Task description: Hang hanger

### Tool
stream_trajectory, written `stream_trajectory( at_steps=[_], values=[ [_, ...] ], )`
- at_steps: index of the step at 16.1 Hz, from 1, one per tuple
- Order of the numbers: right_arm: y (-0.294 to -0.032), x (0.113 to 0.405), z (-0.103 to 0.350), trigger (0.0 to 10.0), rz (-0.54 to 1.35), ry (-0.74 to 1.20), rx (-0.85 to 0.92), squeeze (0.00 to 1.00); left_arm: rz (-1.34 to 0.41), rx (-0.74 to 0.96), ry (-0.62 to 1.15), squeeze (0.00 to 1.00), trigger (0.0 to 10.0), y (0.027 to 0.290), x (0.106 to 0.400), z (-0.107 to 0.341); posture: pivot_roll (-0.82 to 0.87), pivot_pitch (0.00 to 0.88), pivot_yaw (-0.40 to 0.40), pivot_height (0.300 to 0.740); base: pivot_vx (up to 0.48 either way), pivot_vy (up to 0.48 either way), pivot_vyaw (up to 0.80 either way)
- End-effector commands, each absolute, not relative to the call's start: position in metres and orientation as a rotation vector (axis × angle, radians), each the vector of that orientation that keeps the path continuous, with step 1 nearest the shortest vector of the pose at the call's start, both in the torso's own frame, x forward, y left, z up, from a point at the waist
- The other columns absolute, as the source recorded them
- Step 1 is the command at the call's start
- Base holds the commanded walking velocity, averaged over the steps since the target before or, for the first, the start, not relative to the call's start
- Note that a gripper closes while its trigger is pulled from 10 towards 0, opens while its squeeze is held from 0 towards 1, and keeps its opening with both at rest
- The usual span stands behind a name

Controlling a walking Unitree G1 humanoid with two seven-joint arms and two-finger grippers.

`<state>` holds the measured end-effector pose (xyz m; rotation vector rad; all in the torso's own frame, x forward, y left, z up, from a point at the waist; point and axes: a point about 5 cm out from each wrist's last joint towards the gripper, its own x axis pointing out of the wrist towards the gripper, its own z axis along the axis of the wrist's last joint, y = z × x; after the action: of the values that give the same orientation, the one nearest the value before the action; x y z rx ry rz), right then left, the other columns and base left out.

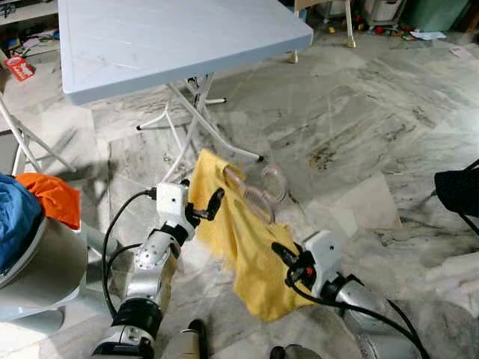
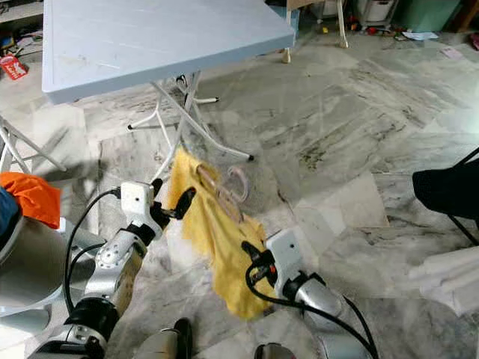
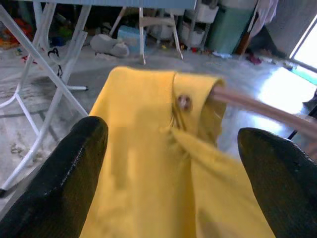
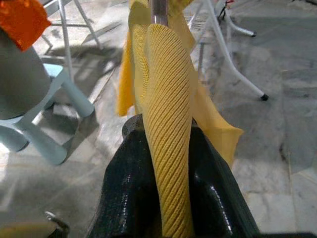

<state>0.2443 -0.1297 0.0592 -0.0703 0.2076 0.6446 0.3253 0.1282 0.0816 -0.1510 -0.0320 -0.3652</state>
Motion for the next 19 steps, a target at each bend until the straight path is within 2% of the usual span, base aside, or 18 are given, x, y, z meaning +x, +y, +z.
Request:
stream_trajectory(
  at_steps=[1, 8, 9, 10, 12, 13, 14, 15, 17, 18, 19],
  values=[
    [-0.124, 0.245, 0.070, 10.0, 0.682, 0.160, -0.070, 0.00, -0.358, -0.187, -0.038, 0.00, 10.0, 0.129, 0.327, 0.083, -0.10, 0.170, 0.018, 0.740, 0.000, 0.000, 0.00],
    [-0.119, 0.233, 0.077, 10.0, 0.831, 0.188, -0.044, 0.00, -0.347, -0.204, 0.019, 0.00, 10.0, 0.133, 0.328, 0.073, -0.11, 0.169, 0.015, 0.740, 0.000, 0.000, 0.00],
    [-0.121, 0.233, 0.078, 10.0, 0.825, 0.190, -0.049, 0.00, -0.342, -0.201, 0.024, 0.00, 8.6, 0.134, 0.328, 0.072, -0.12, 0.169, 0.015, 0.740, 0.000, 0.000, 0.00],
    [-0.124, 0.232, 0.079, 10.0, 0.824, 0.195, -0.048, 0.00, -0.333, -0.195, 0.036, 0.00, 2.3, 0.137, 0.328, 0.070, -0.12, 0.169, 0.015, 0.740, 0.000, 0.000, 0.00],
    [-0.125, 0.230, 0.081, 10.0, 0.836, 0.197, -0.040, 0.00, -0.328, -0.190, 0.049, 0.00, 1.4, 0.138, 0.327, 0.067, -0.13, 0.169, 0.016, 0.740, 0.000, 0.000, 0.00],
    [-0.126, 0.228, 0.083, 10.0, 0.850, 0.201, -0.036, 0.00, -0.326, -0.178, 0.065, 0.00, 3.5, 0.139, 0.327, 0.064, -0.13, 0.170, 0.018, 0.740, 0.000, 0.000, 0.00],
    [-0.127, 0.227, 0.084, 10.0, 0.850, 0.203, -0.037, 0.00, -0.332, -0.171, 0.072, 0.00, 8.3, 0.139, 0.326, 0.063, -0.13, 0.170, 0.018, 0.740, 0.000, 0.000, 0.00],
    [-0.128, 0.227, 0.084, 10.0, 0.854, 0.206, -0.036, 0.00, -0.335, -0.166, 0.079, 0.00, 10.0, 0.138, 0.325, 0.061, -0.13, 0.170, 0.016, 0.740, 0.000, 0.000, 0.00],
    [-0.128, 0.226, 0.087, 10.0, 0.866, 0.205, -0.029, 0.00, -0.330, -0.162, 0.081, 0.00, 9.8, 0.139, 0.325, 0.060, -0.13, 0.170, 0.016, 0.740, 0.000, 0.000, 0.00],
    [-0.127, 0.224, 0.087, 10.0, 0.878, 0.210, -0.038, 0.00, -0.323, -0.165, 0.080, 0.00, 2.9, 0.140, 0.326, 0.060, -0.13, 0.170, 0.016, 0.740, 0.000, 0.000, 0.00],
    [-0.126, 0.224, 0.086, 10.0, 0.879, 0.216, -0.035, 0.00, -0.315, -0.165, 0.076, 0.00, 0.0, 0.142, 0.327, 0.061, -0.13, 0.169, 0.018, 0.740, 0.000, 0.000, 0.00]
  ],
)
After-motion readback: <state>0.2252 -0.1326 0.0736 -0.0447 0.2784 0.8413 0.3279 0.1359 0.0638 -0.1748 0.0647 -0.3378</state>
